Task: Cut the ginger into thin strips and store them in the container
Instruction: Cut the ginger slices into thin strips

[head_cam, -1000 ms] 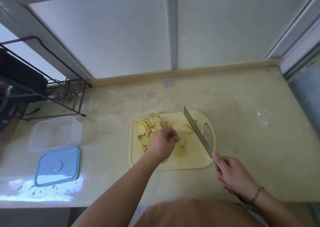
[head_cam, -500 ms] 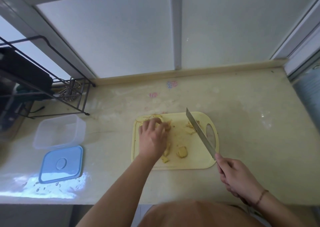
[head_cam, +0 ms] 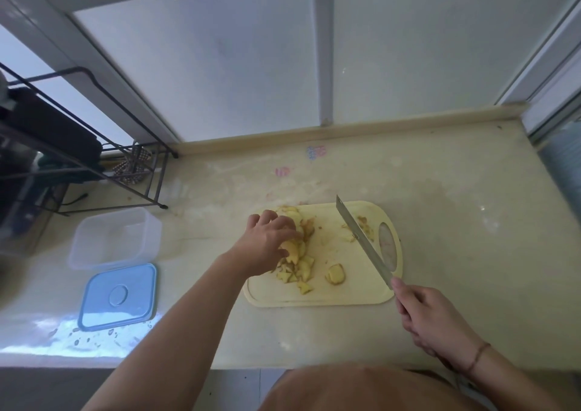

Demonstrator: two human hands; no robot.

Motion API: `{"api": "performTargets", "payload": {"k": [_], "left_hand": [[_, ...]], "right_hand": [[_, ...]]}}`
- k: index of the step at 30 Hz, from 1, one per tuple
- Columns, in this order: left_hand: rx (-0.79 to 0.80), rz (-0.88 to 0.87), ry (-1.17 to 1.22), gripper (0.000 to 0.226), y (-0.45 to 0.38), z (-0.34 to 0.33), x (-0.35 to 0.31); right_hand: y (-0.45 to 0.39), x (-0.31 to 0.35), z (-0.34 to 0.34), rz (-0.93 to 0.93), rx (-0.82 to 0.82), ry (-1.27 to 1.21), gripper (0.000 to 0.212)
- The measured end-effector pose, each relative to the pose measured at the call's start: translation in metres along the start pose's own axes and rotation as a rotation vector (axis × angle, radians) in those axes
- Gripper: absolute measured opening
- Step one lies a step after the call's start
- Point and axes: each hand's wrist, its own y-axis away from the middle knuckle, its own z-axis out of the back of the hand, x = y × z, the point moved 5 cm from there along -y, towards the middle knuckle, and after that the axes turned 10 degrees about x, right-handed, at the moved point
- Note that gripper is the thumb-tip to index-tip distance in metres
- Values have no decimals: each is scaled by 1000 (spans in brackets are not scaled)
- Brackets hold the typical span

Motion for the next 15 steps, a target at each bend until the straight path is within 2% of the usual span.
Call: {"api": "performTargets", "payload": {"k": [8,12,15], "left_hand": [[-90,-24,-63,19,1,9,-2],[-210,-17,167,13,15,11,2],[-282,63,376,12,22,11,0]], "right_hand": [[0,5,-2,-7,12,19,51],[1,4,1,-18,24,22,52],[-1,5,1,-25,42,15,53]]}}
